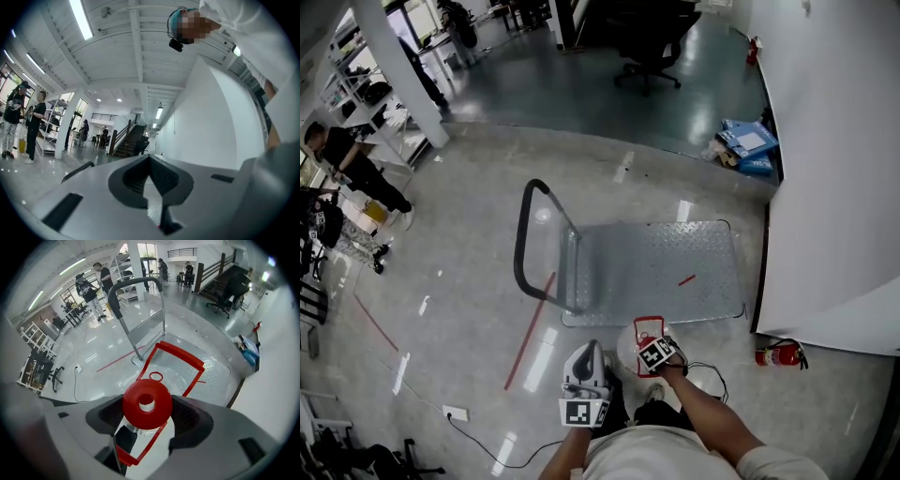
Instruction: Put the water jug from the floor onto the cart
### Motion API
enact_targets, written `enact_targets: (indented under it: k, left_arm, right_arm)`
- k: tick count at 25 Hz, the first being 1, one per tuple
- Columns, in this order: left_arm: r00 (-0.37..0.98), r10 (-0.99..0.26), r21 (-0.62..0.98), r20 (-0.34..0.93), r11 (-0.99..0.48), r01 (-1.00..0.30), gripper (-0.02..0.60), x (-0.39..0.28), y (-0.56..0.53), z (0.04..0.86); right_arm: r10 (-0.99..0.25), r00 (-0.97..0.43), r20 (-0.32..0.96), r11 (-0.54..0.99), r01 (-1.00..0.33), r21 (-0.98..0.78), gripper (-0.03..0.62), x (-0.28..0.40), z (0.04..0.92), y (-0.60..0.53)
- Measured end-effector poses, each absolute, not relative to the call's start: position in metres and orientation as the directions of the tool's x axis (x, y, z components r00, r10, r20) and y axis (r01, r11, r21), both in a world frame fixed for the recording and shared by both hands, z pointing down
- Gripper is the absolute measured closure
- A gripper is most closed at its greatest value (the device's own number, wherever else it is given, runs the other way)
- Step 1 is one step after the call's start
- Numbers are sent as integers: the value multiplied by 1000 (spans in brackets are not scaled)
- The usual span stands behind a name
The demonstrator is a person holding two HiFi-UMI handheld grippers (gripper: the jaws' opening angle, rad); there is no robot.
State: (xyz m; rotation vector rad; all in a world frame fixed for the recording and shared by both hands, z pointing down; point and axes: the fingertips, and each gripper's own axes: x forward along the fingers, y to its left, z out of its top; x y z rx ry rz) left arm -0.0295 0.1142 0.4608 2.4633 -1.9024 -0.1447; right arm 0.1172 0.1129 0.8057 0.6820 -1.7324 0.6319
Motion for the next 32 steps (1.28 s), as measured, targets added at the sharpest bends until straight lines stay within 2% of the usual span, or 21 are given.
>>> enact_targets:
  k: [17,32]
  left_arm:
    - [356,-934,77,-39,-358,-930,578,-81,-88,481]
    - [377,-926,95,17,-373,-923,578,-107,-164,514]
  right_arm:
    - [-165,-233,958,625,-777,-81,290,82,825,-42]
    - [-178,-238,955,611,-788,-82,290,44,867,-155]
